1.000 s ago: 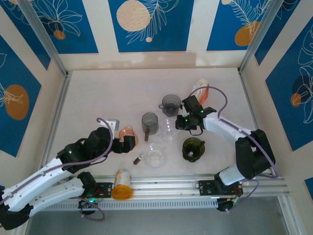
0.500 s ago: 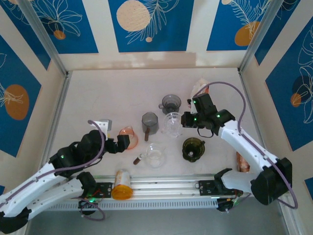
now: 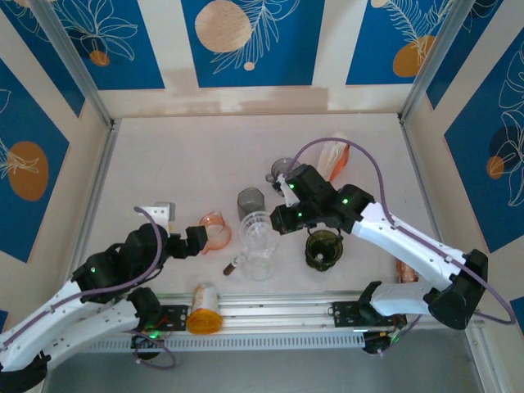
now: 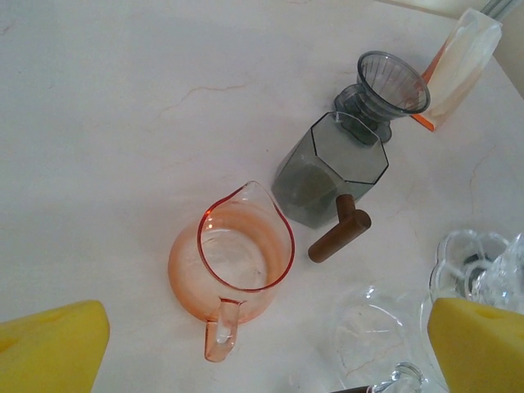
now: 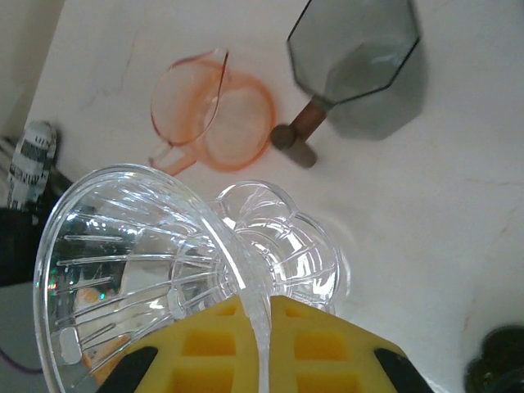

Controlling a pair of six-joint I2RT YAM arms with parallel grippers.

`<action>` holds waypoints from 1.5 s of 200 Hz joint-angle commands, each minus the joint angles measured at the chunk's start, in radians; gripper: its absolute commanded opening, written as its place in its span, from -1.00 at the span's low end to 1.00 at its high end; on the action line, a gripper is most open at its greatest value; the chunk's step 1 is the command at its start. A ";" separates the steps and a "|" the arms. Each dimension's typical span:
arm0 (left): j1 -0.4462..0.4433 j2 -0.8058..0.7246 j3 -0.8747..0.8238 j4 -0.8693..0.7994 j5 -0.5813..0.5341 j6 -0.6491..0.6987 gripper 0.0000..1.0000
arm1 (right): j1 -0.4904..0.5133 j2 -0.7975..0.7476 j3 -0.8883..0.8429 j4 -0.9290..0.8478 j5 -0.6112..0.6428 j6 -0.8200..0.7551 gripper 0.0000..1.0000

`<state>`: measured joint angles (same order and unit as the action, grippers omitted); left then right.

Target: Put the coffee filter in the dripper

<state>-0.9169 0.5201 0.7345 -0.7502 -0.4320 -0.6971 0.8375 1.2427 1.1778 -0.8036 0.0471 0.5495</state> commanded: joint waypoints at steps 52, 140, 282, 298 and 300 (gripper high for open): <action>-0.008 -0.022 -0.037 -0.018 -0.022 0.004 1.00 | 0.039 0.028 -0.010 -0.014 -0.015 0.056 -1.00; -0.008 -0.040 -0.050 -0.017 -0.023 0.002 1.00 | 0.041 0.038 -0.063 0.023 -0.004 0.066 -0.90; -0.008 -0.038 -0.063 0.005 -0.001 -0.009 1.00 | 0.037 -0.048 -0.036 -0.007 0.114 0.082 0.31; -0.008 -0.034 -0.063 0.007 -0.001 -0.012 1.00 | -0.005 -0.063 -0.014 -0.019 0.159 0.070 0.31; -0.008 -0.033 -0.063 0.008 -0.001 -0.012 1.00 | -0.012 -0.066 -0.013 -0.019 0.166 0.069 0.31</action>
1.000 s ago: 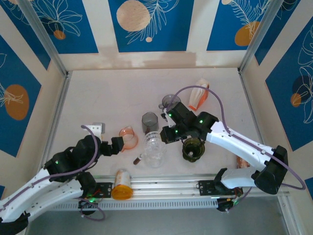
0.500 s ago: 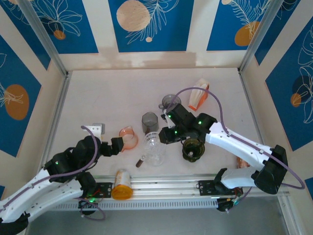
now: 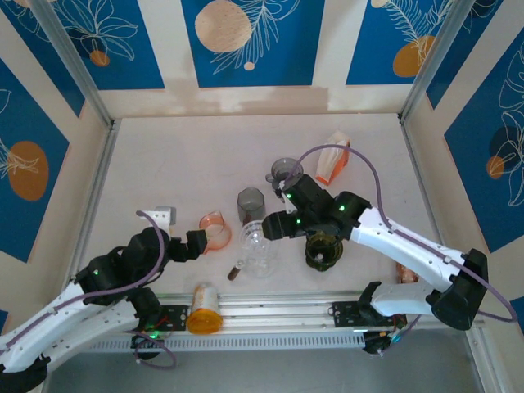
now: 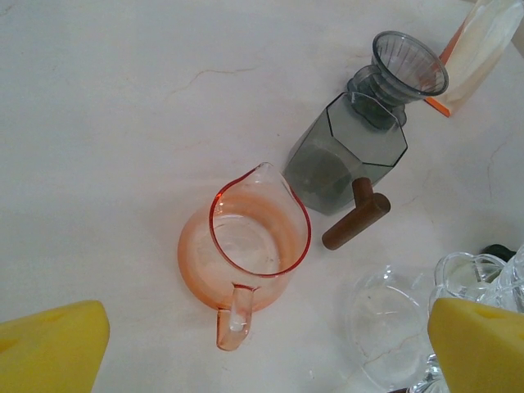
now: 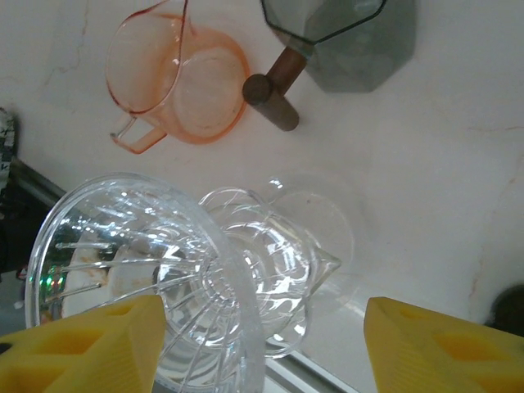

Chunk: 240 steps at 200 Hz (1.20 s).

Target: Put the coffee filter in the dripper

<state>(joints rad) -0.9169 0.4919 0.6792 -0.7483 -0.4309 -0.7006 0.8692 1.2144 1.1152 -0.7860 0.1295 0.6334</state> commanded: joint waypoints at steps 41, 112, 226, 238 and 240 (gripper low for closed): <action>-0.008 -0.003 -0.023 0.032 0.013 -0.013 1.00 | -0.300 -0.039 0.048 0.052 0.068 -0.035 0.27; -0.008 -0.001 -0.036 0.036 0.023 -0.019 1.00 | -0.658 0.285 0.161 0.166 0.112 -0.014 -0.01; -0.009 0.012 -0.052 0.075 0.012 -0.002 1.00 | -0.754 0.525 0.174 0.321 0.106 -0.121 -0.27; -0.008 0.016 -0.055 0.081 0.011 0.001 1.00 | -0.757 0.529 0.171 0.333 0.106 -0.131 -0.31; -0.008 0.017 -0.054 0.081 0.010 0.001 1.00 | -0.758 0.533 0.173 0.335 0.105 -0.135 -0.32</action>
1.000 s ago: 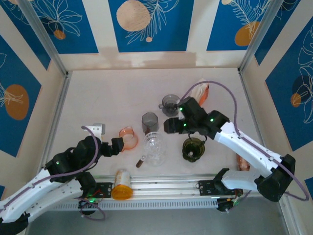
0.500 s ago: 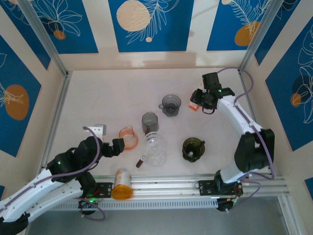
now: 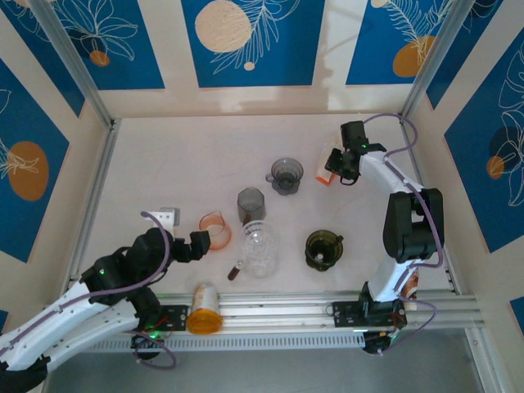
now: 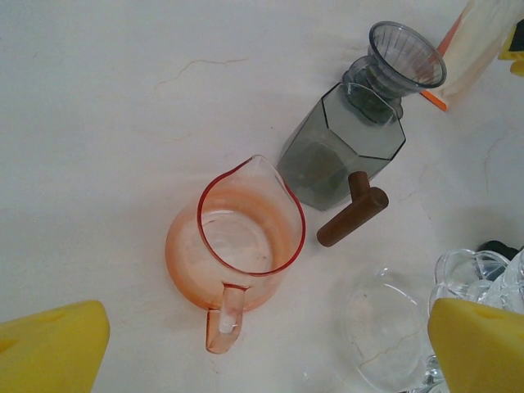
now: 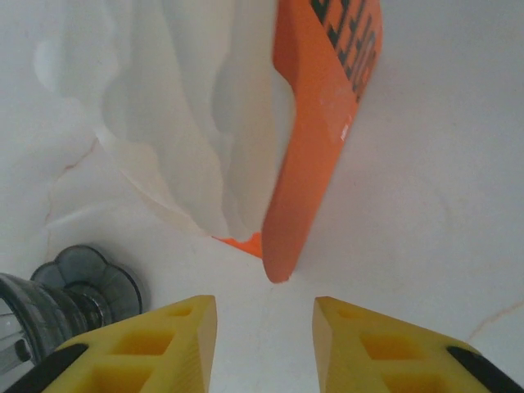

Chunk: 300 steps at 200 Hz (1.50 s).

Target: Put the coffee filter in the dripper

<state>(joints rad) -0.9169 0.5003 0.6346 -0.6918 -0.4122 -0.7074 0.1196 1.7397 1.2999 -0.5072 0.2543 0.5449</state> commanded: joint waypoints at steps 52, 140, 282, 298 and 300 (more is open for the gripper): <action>-0.008 0.026 -0.011 0.026 -0.016 0.014 1.00 | -0.015 0.037 -0.010 0.082 -0.009 -0.081 -0.48; -0.008 0.026 -0.013 0.029 -0.036 0.019 1.00 | -0.014 0.076 -0.005 0.107 0.024 -0.166 -0.72; -0.008 0.022 -0.016 0.020 -0.048 0.011 1.00 | 0.029 0.003 -0.124 0.255 -0.059 -0.372 -1.00; -0.008 0.020 -0.017 0.018 -0.048 0.009 1.00 | 0.040 -0.003 -0.135 0.273 -0.072 -0.394 -1.00; -0.008 0.020 -0.018 0.017 -0.047 0.008 1.00 | 0.041 -0.004 -0.137 0.275 -0.075 -0.397 -1.00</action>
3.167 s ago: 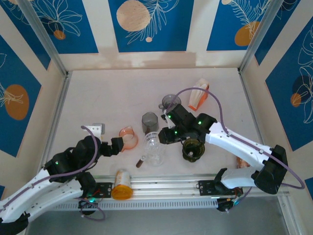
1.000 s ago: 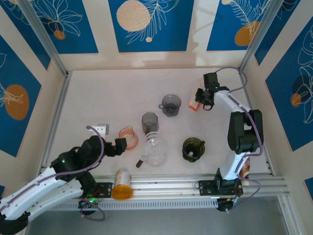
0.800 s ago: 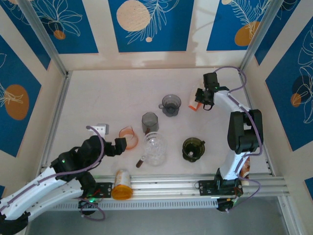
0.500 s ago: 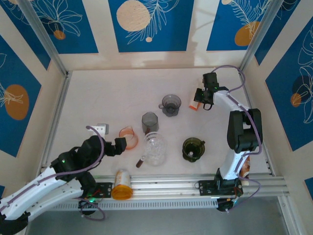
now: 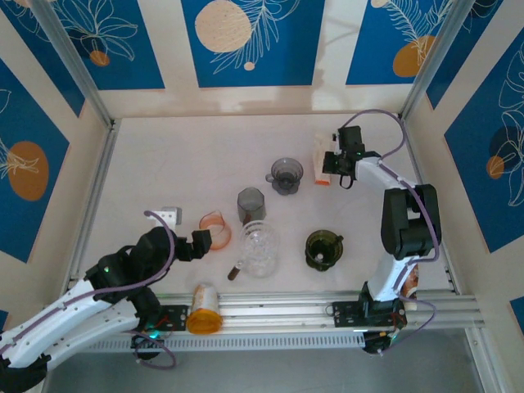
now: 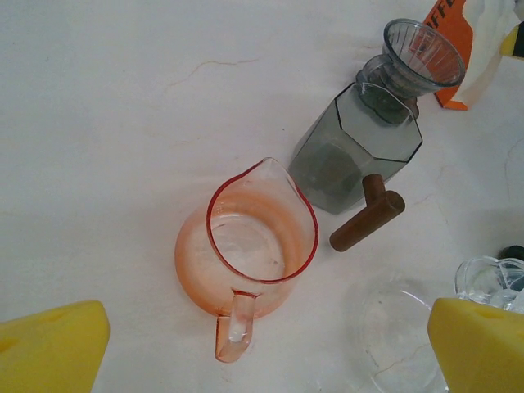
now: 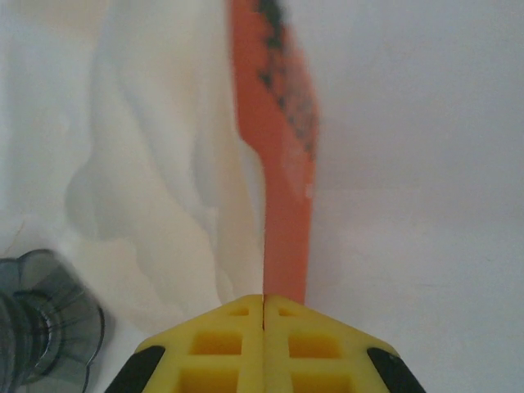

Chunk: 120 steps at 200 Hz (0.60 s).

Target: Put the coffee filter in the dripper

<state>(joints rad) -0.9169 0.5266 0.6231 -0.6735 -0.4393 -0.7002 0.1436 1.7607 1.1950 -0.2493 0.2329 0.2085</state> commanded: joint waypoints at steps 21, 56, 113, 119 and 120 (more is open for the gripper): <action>-0.008 -0.008 -0.006 -0.006 -0.020 -0.002 1.00 | 0.019 -0.020 -0.037 0.022 -0.056 -0.067 -1.00; -0.008 -0.008 -0.003 -0.006 -0.016 -0.004 1.00 | 0.017 -0.006 -0.030 0.005 -0.035 -0.050 -0.92; -0.008 -0.008 0.006 -0.006 -0.008 -0.006 1.00 | 0.001 -0.064 -0.051 -0.007 0.000 0.019 -0.44; -0.008 -0.007 0.008 -0.006 -0.006 -0.005 1.00 | 0.000 -0.080 -0.059 -0.007 0.002 0.030 -0.44; -0.008 -0.007 0.008 -0.006 -0.006 -0.005 1.00 | 0.000 -0.083 -0.061 -0.007 0.003 0.031 -0.44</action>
<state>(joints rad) -0.9169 0.5262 0.6231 -0.6735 -0.4393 -0.7006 0.1547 1.7496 1.1618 -0.2329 0.2142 0.1951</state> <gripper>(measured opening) 0.998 0.275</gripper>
